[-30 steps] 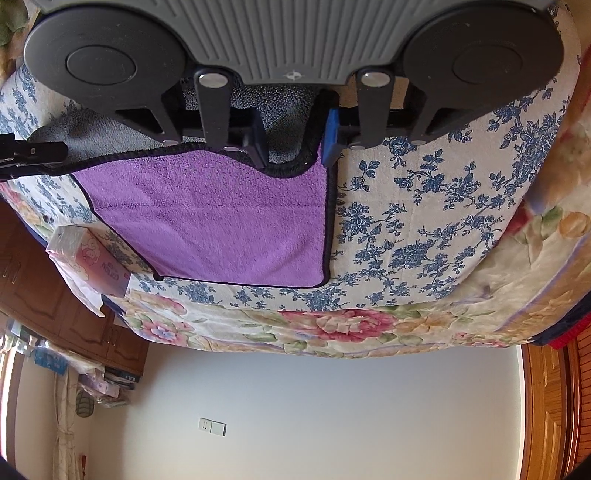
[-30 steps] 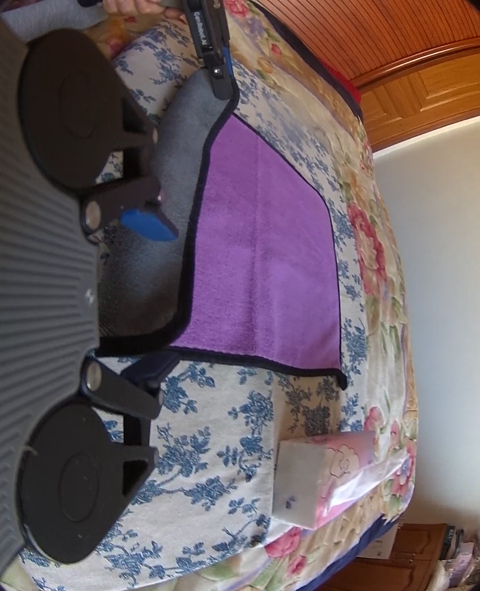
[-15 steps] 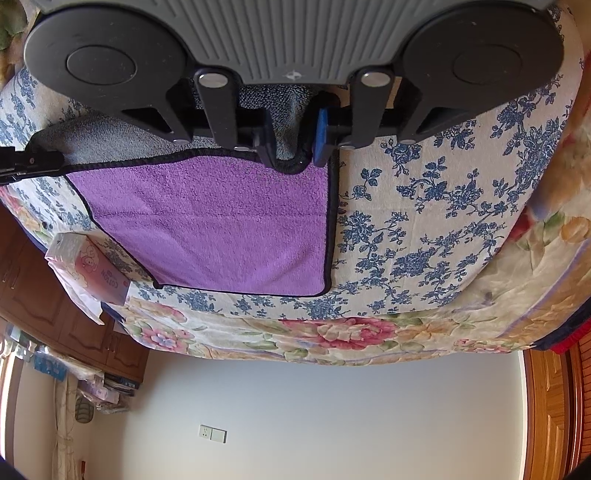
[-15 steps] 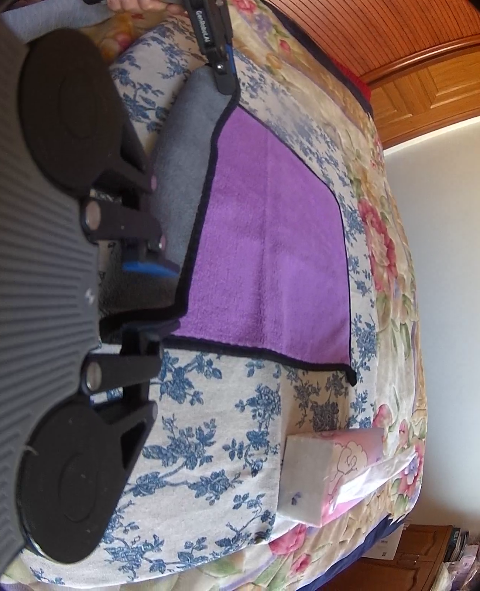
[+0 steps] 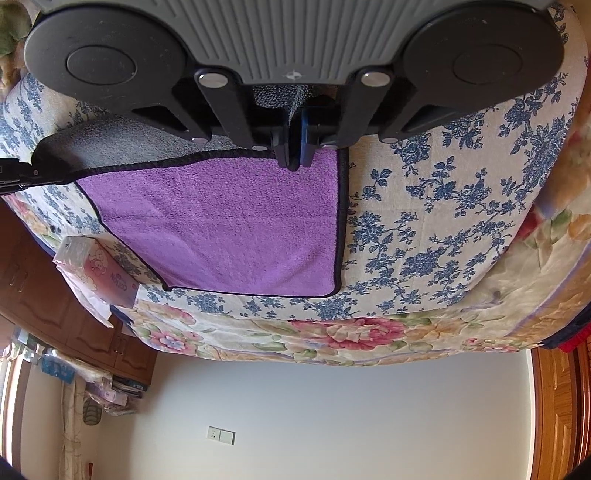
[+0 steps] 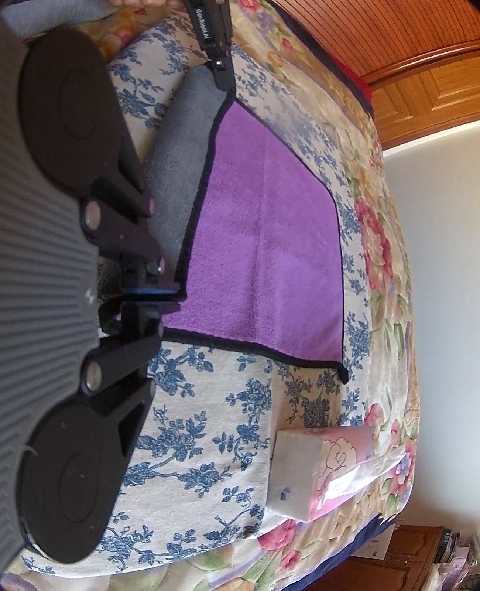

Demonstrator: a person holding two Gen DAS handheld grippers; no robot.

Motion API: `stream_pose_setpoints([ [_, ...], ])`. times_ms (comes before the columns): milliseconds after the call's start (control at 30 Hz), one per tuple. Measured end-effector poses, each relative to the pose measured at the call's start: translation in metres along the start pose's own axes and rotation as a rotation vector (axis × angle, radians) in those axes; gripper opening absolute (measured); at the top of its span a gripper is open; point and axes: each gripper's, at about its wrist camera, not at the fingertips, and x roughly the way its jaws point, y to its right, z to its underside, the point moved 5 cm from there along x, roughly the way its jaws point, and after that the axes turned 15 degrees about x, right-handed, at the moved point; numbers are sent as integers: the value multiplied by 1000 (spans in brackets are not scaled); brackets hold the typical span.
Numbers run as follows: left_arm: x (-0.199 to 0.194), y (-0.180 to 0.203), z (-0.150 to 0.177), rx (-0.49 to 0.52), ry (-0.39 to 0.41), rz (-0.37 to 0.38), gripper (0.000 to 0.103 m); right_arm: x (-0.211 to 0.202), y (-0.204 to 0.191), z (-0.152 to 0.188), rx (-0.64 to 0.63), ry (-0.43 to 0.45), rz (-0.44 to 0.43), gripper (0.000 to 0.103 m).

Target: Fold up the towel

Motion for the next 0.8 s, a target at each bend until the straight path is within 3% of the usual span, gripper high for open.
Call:
stream_pose_setpoints([
  [233,-5,2,-5,10,19,7,6,-4,-3,-4,-5,31,-9,4],
  [567,-24,-3,-24,8,122,-10,6,-16,-12,-13,-56,118,-27,4],
  [800,-28,-3,-32,9,152,0,5,-22,-18,-19,-85,166,-41,4],
])
